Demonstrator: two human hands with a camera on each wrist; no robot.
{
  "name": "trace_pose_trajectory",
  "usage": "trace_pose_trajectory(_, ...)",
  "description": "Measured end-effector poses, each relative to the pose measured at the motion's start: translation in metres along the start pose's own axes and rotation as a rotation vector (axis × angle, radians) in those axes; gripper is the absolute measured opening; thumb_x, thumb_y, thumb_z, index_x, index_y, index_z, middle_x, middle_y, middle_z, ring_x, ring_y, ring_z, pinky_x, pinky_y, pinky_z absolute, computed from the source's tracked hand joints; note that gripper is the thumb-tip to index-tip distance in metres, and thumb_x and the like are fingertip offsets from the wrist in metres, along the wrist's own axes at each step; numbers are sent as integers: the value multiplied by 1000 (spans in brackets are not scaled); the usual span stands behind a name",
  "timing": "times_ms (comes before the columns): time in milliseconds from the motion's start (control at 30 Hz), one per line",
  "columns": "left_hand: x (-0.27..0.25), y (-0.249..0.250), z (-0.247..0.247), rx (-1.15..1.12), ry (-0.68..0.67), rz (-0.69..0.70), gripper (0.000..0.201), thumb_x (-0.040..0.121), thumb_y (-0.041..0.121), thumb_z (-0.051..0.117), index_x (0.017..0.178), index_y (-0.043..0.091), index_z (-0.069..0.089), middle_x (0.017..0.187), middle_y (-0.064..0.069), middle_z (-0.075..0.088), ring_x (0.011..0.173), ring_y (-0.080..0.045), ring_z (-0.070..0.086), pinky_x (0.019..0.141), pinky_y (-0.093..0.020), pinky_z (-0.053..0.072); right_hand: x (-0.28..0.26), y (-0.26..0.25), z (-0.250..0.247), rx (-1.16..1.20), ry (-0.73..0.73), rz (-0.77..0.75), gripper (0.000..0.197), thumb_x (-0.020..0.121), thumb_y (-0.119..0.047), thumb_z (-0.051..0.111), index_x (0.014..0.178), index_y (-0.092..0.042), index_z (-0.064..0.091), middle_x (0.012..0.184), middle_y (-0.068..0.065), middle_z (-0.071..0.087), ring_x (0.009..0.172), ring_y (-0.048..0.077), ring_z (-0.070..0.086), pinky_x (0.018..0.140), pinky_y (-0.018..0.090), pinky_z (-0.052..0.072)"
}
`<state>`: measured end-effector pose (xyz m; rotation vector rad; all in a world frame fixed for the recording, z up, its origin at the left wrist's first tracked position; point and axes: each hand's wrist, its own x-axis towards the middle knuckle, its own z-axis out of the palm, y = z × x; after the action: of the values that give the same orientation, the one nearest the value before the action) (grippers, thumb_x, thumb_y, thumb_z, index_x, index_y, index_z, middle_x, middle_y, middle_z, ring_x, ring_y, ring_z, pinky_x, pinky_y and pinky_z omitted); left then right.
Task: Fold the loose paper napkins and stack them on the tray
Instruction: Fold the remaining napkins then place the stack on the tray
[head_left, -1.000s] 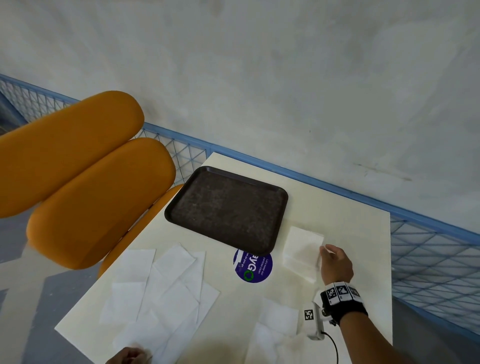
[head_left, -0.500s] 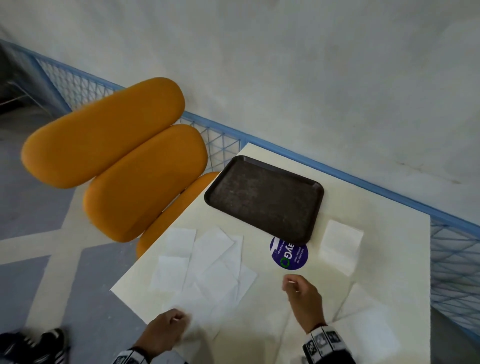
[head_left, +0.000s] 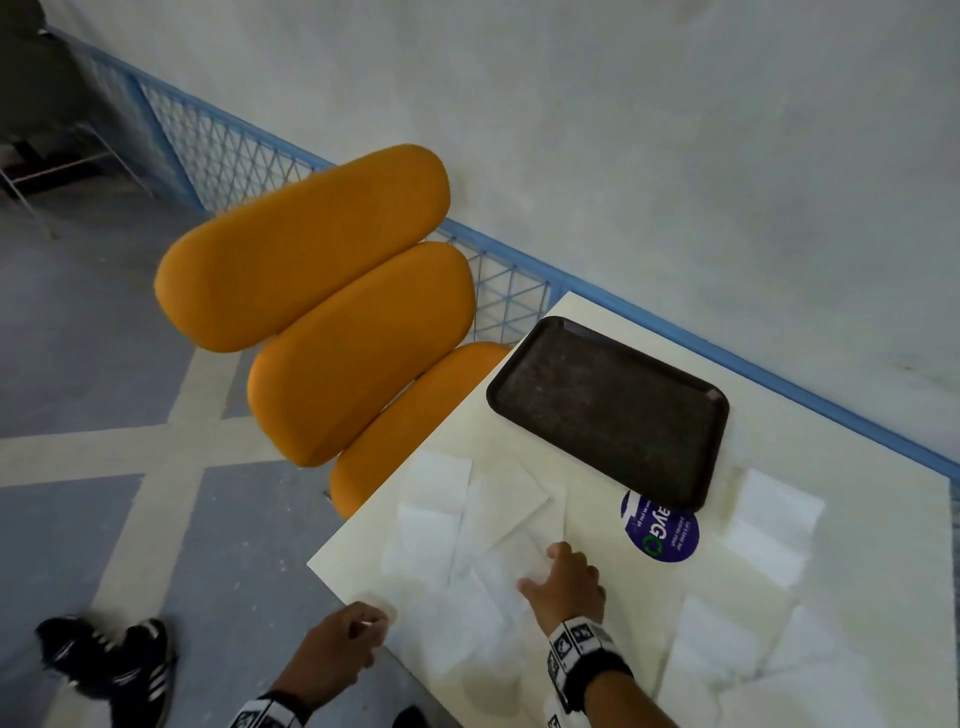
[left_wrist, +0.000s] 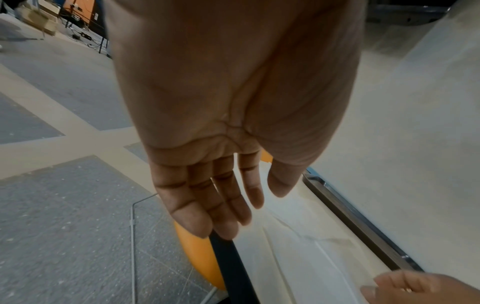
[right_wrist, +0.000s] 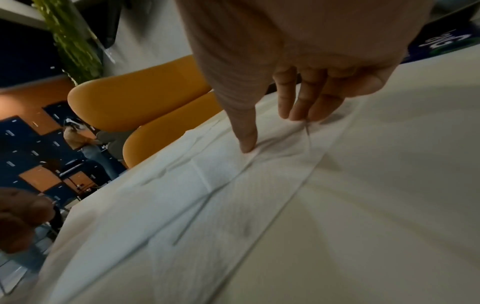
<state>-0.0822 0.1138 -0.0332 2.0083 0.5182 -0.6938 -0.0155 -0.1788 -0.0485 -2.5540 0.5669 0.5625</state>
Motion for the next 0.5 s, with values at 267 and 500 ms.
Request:
trace_pose_trajectory(267, 15, -1, -17, -12, -53, 64, 10, 97, 29, 62, 96, 22, 69, 82, -4, 75, 66, -12, 65, 54, -22, 48, 5, -3, 3, 13, -31, 53, 21, 81, -40, 56, 95, -25, 60, 106, -1, 65, 101, 25, 57, 89, 35, 45)
trace_pose_trajectory(500, 23, 27, -16, -18, -89, 140, 12, 95, 34, 62, 95, 25, 69, 88, -3, 75, 75, -13, 70, 60, -22, 50, -2, 12, -38, 189, 87, -150, 21, 92, -43, 61, 76, -30, 57, 77, -14, 63, 79, 13, 60, 74, 29, 47)
